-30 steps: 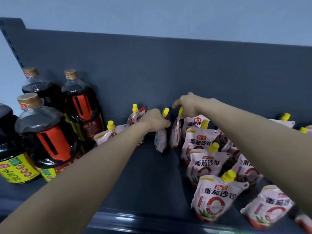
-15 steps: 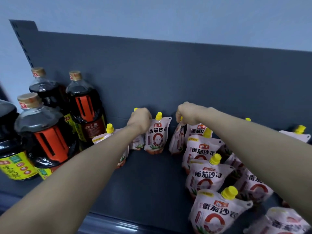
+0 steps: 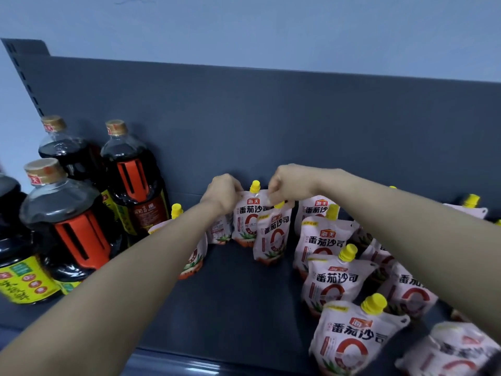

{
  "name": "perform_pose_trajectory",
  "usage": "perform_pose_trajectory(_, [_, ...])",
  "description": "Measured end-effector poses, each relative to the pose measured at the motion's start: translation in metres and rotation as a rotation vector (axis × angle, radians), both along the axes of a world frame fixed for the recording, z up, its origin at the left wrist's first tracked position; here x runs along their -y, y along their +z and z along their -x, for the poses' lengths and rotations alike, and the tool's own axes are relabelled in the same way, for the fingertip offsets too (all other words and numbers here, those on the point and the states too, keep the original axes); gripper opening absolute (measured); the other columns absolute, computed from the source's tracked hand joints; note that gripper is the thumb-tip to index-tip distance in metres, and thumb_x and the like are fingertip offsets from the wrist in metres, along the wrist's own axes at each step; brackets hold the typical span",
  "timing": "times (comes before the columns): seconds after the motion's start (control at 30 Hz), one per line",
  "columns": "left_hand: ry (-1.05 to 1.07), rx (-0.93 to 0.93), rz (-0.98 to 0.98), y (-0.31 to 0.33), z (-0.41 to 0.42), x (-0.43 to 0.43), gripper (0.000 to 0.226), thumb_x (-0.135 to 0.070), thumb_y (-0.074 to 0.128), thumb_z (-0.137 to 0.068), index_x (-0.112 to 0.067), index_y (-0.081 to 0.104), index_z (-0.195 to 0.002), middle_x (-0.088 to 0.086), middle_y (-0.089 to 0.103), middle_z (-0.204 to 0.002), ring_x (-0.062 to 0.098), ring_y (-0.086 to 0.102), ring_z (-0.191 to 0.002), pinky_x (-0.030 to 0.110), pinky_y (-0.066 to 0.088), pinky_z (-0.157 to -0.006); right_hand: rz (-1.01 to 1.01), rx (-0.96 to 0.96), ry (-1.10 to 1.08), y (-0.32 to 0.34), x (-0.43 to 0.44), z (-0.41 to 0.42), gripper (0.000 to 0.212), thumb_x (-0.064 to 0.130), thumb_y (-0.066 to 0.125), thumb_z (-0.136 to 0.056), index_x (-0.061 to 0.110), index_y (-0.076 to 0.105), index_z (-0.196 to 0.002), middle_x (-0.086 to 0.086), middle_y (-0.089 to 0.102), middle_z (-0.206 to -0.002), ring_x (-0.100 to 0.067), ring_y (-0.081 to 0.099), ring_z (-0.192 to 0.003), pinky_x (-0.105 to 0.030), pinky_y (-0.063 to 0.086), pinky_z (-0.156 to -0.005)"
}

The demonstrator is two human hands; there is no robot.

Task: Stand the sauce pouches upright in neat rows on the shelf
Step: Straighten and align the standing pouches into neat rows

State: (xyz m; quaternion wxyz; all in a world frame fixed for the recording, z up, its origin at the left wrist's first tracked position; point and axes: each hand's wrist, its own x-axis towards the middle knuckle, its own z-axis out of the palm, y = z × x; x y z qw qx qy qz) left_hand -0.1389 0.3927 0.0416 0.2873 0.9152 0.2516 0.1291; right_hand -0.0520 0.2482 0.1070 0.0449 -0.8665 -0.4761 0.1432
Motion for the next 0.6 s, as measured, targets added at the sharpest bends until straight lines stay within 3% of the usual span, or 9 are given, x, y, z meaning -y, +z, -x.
perform_pose_trajectory(0.1, [0.068,0.086,-0.093,0.005,0.01,0.0,0.02,-0.011,0.054,-0.088,-0.011,0.069,-0.1,0.013,0.069,-0.106,0.033,0.062,-0.101,0.038,0.053,-0.087,-0.115,0.037,-0.109,0.004,-0.002,-0.01,0.016,0.018,0.06,-0.089,0.007,0.072,-0.091,-0.007,0.071,-0.093,-0.021,0.064,-0.066,-0.033,0.054,-0.075])
perform_pose_trajectory(0.17, [0.094,0.219,-0.138,0.008,0.017,0.004,0.015,-0.018,0.055,-0.089,-0.01,0.067,-0.094,0.01,0.07,-0.096,0.03,0.063,-0.092,0.038,0.053,-0.082,-0.102,0.08,-0.14,0.003,-0.006,-0.016,0.02,0.018,0.063,-0.089,0.007,0.071,-0.103,-0.01,0.071,-0.106,-0.025,0.065,-0.083,-0.034,0.053,-0.083])
perform_pose_trajectory(0.23, [-0.002,0.251,-0.007,0.01,0.024,0.011,0.018,-0.025,0.061,-0.088,-0.008,0.067,-0.087,0.005,0.066,-0.083,0.021,0.06,-0.078,0.031,0.05,-0.073,-0.069,0.088,-0.136,-0.002,-0.014,-0.017,0.031,0.019,0.067,-0.088,0.008,0.067,-0.116,-0.01,0.068,-0.118,-0.027,0.063,-0.105,-0.035,0.05,-0.095])
perform_pose_trajectory(0.33, [-0.238,0.061,0.219,-0.001,0.026,0.026,0.032,-0.031,0.072,-0.081,0.001,0.069,-0.085,0.006,0.054,-0.074,0.013,0.046,-0.068,0.028,0.037,-0.065,-0.025,0.059,-0.102,-0.012,-0.024,-0.016,0.037,0.018,0.069,-0.086,0.011,0.065,-0.122,-0.007,0.066,-0.123,-0.024,0.059,-0.116,-0.031,0.046,-0.099])
perform_pose_trajectory(0.43, [-0.252,0.045,0.21,-0.012,0.018,0.035,0.023,-0.017,0.067,-0.084,0.001,0.065,-0.07,0.008,0.047,-0.071,0.015,0.042,-0.063,0.027,0.034,-0.06,-0.009,0.044,-0.08,-0.018,-0.031,-0.02,0.031,0.016,0.069,-0.086,0.011,0.069,-0.116,-0.006,0.068,-0.119,-0.023,0.061,-0.112,-0.027,0.045,-0.092])
perform_pose_trajectory(0.5, [-0.237,0.027,0.174,-0.013,0.013,0.036,0.037,-0.009,0.061,-0.087,-0.007,0.052,-0.051,0.005,0.042,-0.059,0.015,0.038,-0.053,0.025,0.032,-0.055,-0.002,0.053,-0.077,-0.018,-0.033,-0.024,0.025,0.015,0.069,-0.086,0.011,0.072,-0.11,-0.006,0.071,-0.112,-0.021,0.063,-0.101,-0.025,0.046,-0.085])
perform_pose_trajectory(0.6, [-0.224,-0.002,0.152,-0.011,0.015,0.033,0.035,-0.008,0.061,-0.086,-0.001,0.056,-0.053,0.002,0.044,-0.057,0.013,0.04,-0.054,0.025,0.037,-0.06,0.009,0.077,-0.089,-0.016,-0.033,-0.026,0.019,0.006,0.065,-0.087,0.005,0.074,-0.103,-0.005,0.07,-0.086,-0.017,0.06,-0.074,-0.023,0.048,-0.065])
